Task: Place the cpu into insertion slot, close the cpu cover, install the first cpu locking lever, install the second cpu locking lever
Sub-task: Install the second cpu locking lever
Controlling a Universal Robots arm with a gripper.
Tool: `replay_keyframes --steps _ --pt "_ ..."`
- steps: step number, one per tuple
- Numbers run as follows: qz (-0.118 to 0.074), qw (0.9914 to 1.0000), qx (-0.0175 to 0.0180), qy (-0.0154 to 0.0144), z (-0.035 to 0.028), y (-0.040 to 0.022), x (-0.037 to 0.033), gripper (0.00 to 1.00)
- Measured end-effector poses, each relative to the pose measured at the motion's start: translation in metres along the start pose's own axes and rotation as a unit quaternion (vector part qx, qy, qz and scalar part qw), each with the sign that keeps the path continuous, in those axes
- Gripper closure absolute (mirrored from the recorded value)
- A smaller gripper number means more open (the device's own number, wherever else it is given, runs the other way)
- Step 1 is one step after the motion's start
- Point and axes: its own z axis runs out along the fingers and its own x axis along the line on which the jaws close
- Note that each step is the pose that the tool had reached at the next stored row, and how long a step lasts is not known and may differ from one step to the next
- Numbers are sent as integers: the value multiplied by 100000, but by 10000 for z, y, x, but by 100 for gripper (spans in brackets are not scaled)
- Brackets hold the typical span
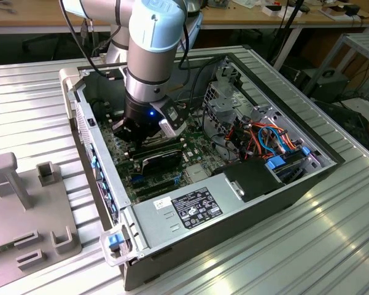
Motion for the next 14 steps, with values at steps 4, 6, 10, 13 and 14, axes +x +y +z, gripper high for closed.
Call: replay_keyframes --steps 4,6,10,13,14 --pt "-2 100000 43 1 0 -1 0 89" --pt "-4 100000 152 5 1 0 -1 89" --pt "-3 100000 253 34 2 2 -1 89" --pt "3 99999 348 52 -1 7 -2 89" --pt "3 99999 421 61 -6 10 -2 89"
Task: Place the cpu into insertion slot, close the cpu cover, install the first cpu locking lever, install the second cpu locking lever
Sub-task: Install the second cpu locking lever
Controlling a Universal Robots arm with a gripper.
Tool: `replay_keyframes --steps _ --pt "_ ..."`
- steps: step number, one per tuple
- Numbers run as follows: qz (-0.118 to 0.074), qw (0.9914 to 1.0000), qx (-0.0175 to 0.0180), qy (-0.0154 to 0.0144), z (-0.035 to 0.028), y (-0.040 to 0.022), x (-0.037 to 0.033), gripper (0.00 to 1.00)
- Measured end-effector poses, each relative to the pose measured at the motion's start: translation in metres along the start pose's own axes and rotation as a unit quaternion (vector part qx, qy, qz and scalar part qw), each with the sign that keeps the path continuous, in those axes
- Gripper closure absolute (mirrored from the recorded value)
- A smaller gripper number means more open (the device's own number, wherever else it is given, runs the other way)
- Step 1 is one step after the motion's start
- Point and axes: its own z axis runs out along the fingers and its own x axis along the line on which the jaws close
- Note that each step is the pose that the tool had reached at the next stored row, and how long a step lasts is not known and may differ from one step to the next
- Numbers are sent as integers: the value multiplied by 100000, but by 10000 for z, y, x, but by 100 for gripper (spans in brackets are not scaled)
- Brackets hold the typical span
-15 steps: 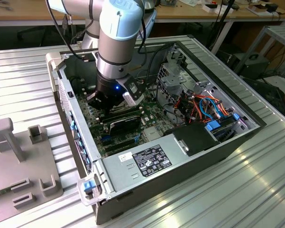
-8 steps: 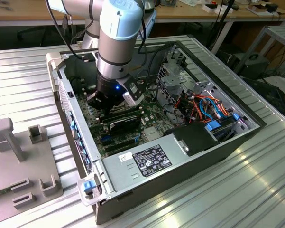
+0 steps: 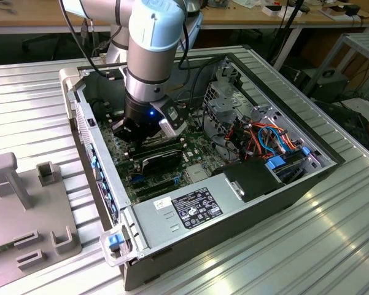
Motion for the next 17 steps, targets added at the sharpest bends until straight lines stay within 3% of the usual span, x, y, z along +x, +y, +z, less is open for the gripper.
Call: replay_keyframes --steps 3,10,11,17 --pt "-14 100000 143 -35 -40 4 -1 89" --pt "-3 100000 86 -51 -152 29 0 89" --pt "0 100000 87 -51 -200 35 0 89" --pt "1 100000 87 -51 -349 51 2 89"
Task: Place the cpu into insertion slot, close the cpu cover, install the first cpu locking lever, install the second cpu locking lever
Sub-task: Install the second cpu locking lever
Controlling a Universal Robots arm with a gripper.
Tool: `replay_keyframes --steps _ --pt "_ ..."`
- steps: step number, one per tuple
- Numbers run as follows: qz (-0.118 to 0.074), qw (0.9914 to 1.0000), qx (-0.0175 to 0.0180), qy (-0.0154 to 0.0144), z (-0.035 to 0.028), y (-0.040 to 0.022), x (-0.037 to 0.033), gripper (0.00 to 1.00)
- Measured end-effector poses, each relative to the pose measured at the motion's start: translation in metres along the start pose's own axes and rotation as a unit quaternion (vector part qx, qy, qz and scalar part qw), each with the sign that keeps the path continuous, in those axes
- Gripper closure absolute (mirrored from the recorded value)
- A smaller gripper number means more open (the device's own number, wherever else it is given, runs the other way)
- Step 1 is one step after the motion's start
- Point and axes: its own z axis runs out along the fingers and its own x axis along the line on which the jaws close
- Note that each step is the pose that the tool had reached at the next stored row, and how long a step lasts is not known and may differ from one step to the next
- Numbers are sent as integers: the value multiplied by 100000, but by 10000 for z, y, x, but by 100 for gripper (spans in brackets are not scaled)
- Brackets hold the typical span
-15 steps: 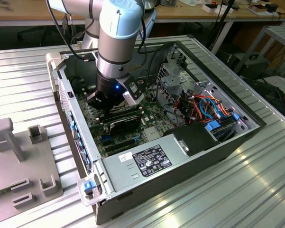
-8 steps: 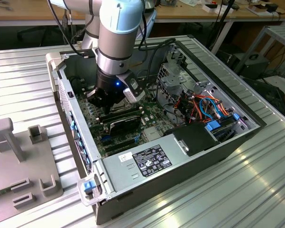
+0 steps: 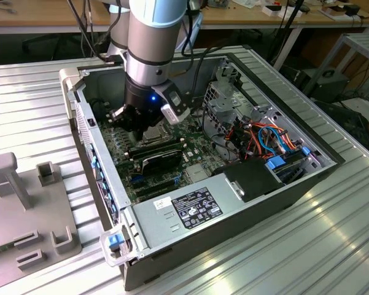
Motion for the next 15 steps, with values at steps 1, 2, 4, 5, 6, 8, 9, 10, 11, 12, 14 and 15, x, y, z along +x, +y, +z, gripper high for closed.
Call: replay_keyframes --steps 1,2,4,5,6,8,9,10,11,12,14,15 --pt "-2 100000 -1 -1 -16 1 0 89" --pt "1 100000 1 0 -36 2 0 89" --pt "-2 100000 -8 -6 -47 4 0 89" --pt "0 100000 -2 -4 -48 4 0 89" --pt "-3 100000 -1 -2 -48 4 0 89" --pt "-1 100000 2 3 -48 4 0 89" --pt "-3 100000 3 3 -48 4 0 89" --pt "5 100000 7 4 -49 4 -1 89" --pt "1 100000 1 4 -48 4 -8 89" --pt "2 100000 -2 2 -48 4 -28 89" --pt "-4 100000 1 0 -48 11 -92 89" --pt "3 100000 1 4 -47 18 -124 89"
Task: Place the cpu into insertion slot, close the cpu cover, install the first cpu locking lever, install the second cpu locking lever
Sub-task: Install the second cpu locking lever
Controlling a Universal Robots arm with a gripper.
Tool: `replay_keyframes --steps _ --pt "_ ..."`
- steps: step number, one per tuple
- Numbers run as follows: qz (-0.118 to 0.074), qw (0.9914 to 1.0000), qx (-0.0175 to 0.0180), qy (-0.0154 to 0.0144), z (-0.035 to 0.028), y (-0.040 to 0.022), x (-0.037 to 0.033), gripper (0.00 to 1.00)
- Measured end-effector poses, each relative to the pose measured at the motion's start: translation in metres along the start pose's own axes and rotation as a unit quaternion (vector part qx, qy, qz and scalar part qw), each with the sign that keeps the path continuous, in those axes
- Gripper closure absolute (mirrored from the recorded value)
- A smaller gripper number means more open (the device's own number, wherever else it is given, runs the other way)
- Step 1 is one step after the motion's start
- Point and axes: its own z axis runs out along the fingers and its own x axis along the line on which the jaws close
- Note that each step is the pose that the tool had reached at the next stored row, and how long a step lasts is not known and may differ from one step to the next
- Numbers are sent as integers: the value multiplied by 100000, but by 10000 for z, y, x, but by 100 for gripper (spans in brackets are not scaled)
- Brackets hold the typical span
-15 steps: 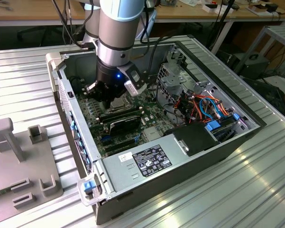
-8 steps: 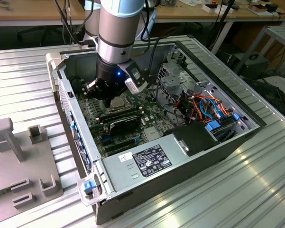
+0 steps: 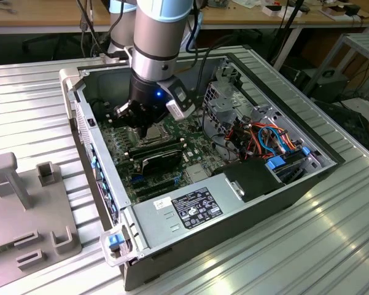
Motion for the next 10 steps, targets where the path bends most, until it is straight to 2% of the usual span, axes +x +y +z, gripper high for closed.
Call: replay_keyframes --steps 4,10 --pt "57 100000 -2 -9 8 47 -87 89" --pt "60 100000 1 -7 11 53 -97 89"
